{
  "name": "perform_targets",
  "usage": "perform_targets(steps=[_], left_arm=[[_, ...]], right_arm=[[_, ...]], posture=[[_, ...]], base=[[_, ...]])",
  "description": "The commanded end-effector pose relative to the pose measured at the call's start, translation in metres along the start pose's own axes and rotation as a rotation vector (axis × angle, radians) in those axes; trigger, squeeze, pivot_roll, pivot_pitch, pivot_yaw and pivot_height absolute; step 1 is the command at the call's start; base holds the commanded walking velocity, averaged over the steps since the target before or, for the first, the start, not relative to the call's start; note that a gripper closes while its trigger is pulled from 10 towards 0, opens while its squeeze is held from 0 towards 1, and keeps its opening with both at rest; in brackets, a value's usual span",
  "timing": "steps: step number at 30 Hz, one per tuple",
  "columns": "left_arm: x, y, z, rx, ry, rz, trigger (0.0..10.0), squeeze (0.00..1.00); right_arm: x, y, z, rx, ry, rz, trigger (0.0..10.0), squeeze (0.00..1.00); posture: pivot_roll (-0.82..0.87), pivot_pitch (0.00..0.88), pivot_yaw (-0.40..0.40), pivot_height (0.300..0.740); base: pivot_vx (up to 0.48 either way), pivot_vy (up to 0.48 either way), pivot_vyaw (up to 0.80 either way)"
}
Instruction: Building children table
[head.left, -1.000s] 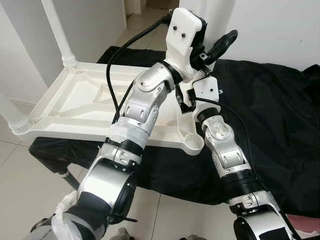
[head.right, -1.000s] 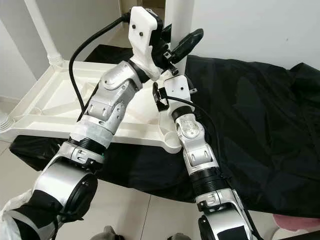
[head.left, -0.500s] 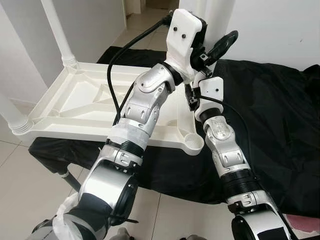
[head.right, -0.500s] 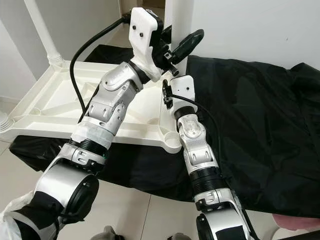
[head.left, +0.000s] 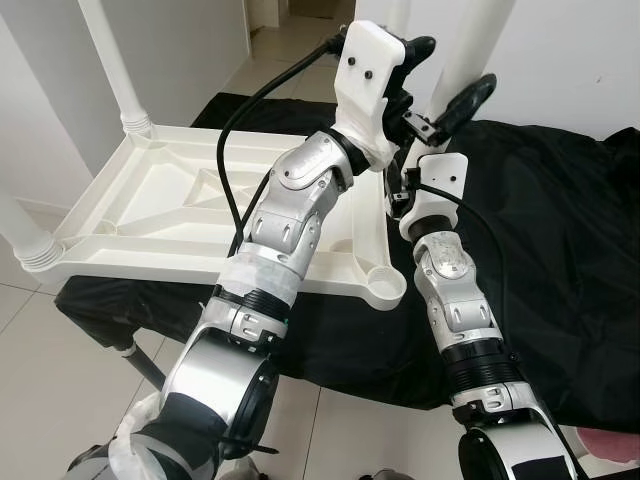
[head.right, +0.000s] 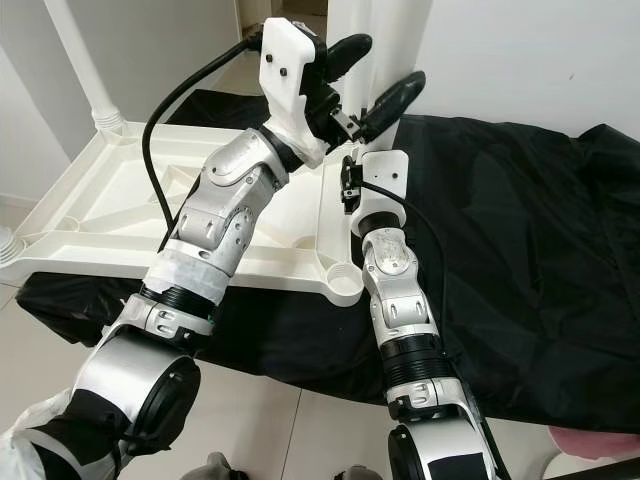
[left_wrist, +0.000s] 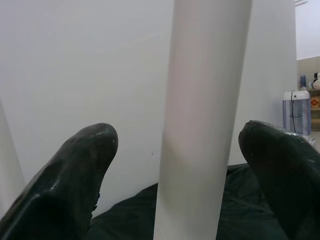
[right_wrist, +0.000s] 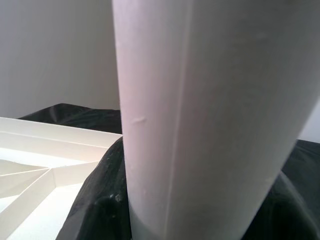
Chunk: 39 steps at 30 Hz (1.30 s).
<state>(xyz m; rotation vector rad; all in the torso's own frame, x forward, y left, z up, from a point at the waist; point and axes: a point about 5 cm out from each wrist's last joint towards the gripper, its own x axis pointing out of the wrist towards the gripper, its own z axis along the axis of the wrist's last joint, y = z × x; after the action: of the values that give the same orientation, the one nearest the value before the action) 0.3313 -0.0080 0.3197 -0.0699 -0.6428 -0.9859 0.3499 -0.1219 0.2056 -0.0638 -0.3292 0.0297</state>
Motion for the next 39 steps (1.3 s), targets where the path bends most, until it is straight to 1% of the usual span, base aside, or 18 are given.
perform_targets(steps=[1,3,4,8,11,15,17,20,21,24,30,34,36,37,39], left_arm=[[-0.001,0.0,-0.002,0.012,0.019,0.055,10.0,0.99],[-0.001,0.0,-0.002,0.018,0.022,0.054,10.0,0.99],[-0.002,0.0,-0.003,0.022,0.029,0.054,10.0,0.0],[-0.006,-0.001,-0.004,0.019,0.037,0.051,10.0,0.0],[-0.014,-0.002,-0.009,-0.003,0.055,0.081,10.0,0.0],[-0.016,-0.002,-0.01,-0.006,0.057,0.087,10.0,0.0],[-0.021,-0.005,-0.014,-0.034,0.073,0.102,10.0,0.0],[-0.023,-0.005,-0.016,-0.044,0.082,0.112,10.0,0.0],[-0.03,-0.004,-0.021,-0.048,0.101,0.135,10.0,0.0],[-0.039,-0.002,-0.027,-0.015,0.137,0.144,10.0,0.0],[-0.044,-0.003,-0.031,-0.005,0.166,0.151,10.0,0.0],[-0.05,-0.003,-0.035,0.016,0.191,0.162,10.0,0.0],[-0.06,-0.002,-0.042,0.048,0.237,0.164,10.0,0.0],[-0.06,-0.002,-0.042,0.048,0.237,0.164,10.0,0.0],[-0.073,0.0,-0.051,0.056,0.294,0.182,10.0,0.0]], right_arm=[[0.003,-0.001,0.004,0.009,-0.006,-0.012,10.0,0.0],[0.003,-0.001,0.004,0.009,-0.006,-0.015,10.0,0.0],[0.002,-0.003,0.003,0.007,-0.003,-0.022,10.0,0.0],[0.0,-0.005,0.001,0.005,0.002,-0.031,10.0,0.0],[-0.006,-0.01,-0.004,-0.003,0.017,-0.05,10.0,0.0],[-0.007,-0.011,-0.005,-0.003,0.021,-0.056,10.0,0.0],[-0.011,-0.014,-0.008,-0.007,0.031,-0.067,10.0,0.0],[-0.013,-0.015,-0.009,-0.008,0.035,-0.071,10.0,0.0],[-0.016,-0.019,-0.012,-0.007,0.049,-0.084,10.0,0.0],[-0.019,-0.021,-0.015,0.002,0.061,-0.092,10.0,0.0],[-0.021,-0.021,-0.014,-0.004,0.061,-0.092,10.0,0.0],[-0.022,-0.023,-0.014,-0.019,0.062,-0.094,10.0,0.0],[-0.023,-0.024,-0.012,-0.027,0.054,-0.097,10.0,0.0],[-0.023,-0.024,-0.012,-0.027,0.054,-0.097,10.0,0.0],[-0.023,-0.025,-0.012,-0.031,0.052,-0.101,10.0,0.0]], posture=[[-0.07,0.0,0.035,0.74],[-0.07,0.0,0.036,0.74],[-0.07,0.0,0.035,0.74],[-0.07,0.0,0.037,0.74],[-0.07,0.0,0.035,0.74],[-0.07,0.0,0.036,0.74],[-0.07,0.0,0.036,0.74],[-0.07,0.0,0.036,0.74],[-0.07,0.0,0.037,0.74],[-0.07,0.0,0.038,0.74],[-0.07,0.0,0.035,0.74],[-0.08,0.0,0.033,0.74],[-0.08,0.0,0.042,0.74],[-0.08,0.0,0.042,0.74],[-0.08,0.0,0.04,0.74]], base=[[0.0,0.0,0.0],[0.0,0.0,0.0],[0.0,0.0,0.0],[0.0,0.0,0.0],[0.0,0.0,0.0],[0.0,0.0,0.0],[0.0,0.0,0.0],[0.0,0.0,0.0],[0.0,0.0,0.0],[0.0,0.0,0.0],[0.0,0.0,0.0],[0.0,0.0,0.0],[0.0,0.0,0.0],[0.0,0.0,0.0],[0.0,0.0,0.0]])
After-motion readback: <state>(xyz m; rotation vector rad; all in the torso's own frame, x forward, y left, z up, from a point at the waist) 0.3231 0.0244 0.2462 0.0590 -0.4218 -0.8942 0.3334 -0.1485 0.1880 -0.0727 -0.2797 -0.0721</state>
